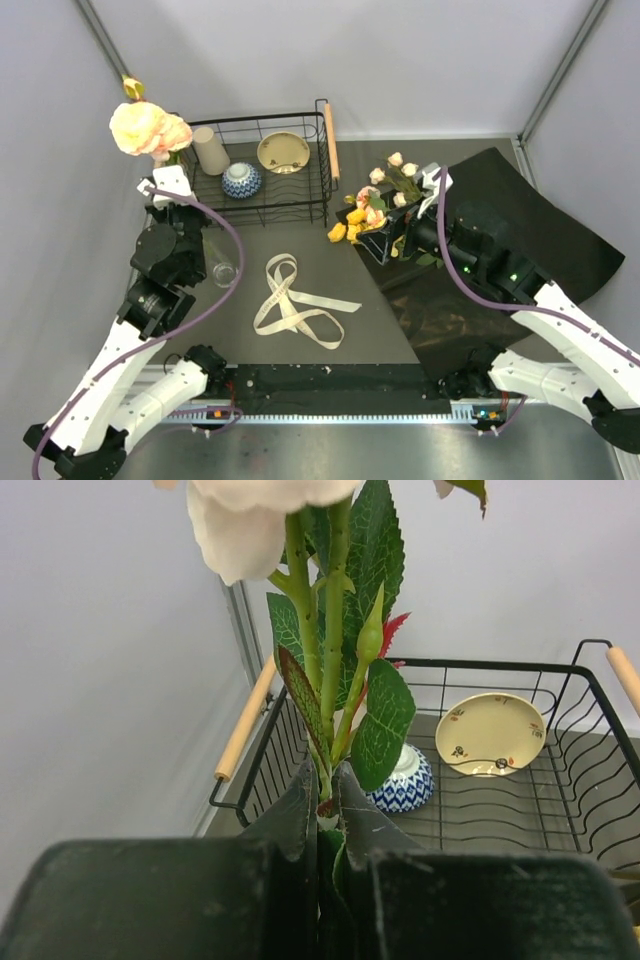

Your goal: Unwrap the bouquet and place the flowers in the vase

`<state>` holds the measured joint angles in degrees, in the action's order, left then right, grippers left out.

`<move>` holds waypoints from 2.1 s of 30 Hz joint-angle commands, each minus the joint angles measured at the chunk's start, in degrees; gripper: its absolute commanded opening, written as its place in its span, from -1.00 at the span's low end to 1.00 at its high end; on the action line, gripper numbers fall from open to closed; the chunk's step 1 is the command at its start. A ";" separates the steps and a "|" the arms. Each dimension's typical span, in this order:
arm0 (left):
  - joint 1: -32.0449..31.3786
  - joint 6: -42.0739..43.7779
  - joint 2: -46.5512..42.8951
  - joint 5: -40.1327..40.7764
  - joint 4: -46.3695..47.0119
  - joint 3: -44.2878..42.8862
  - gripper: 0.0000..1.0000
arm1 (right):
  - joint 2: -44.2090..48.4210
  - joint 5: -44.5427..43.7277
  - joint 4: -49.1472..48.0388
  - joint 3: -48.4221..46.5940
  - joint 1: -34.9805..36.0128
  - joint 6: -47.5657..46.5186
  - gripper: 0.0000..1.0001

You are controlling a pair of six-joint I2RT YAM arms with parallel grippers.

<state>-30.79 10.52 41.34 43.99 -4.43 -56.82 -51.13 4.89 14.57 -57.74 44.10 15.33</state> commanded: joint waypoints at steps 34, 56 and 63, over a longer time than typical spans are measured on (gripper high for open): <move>0.29 -8.41 1.11 12.09 22.09 23.68 -1.00 | 3.76 -0.40 -1.03 5.00 -0.50 -0.48 0.98; 0.29 -9.82 -0.38 9.01 18.84 23.59 -0.19 | 3.85 -0.05 -1.03 5.53 -0.85 -0.39 0.97; 0.29 -10.08 -1.88 8.57 17.70 23.42 -0.01 | 3.50 0.04 -1.12 5.44 -0.94 -0.22 0.97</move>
<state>-30.72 1.23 40.64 53.39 12.95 -33.19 -48.36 4.38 15.03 -52.12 43.57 15.05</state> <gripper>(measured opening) 0.476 0.987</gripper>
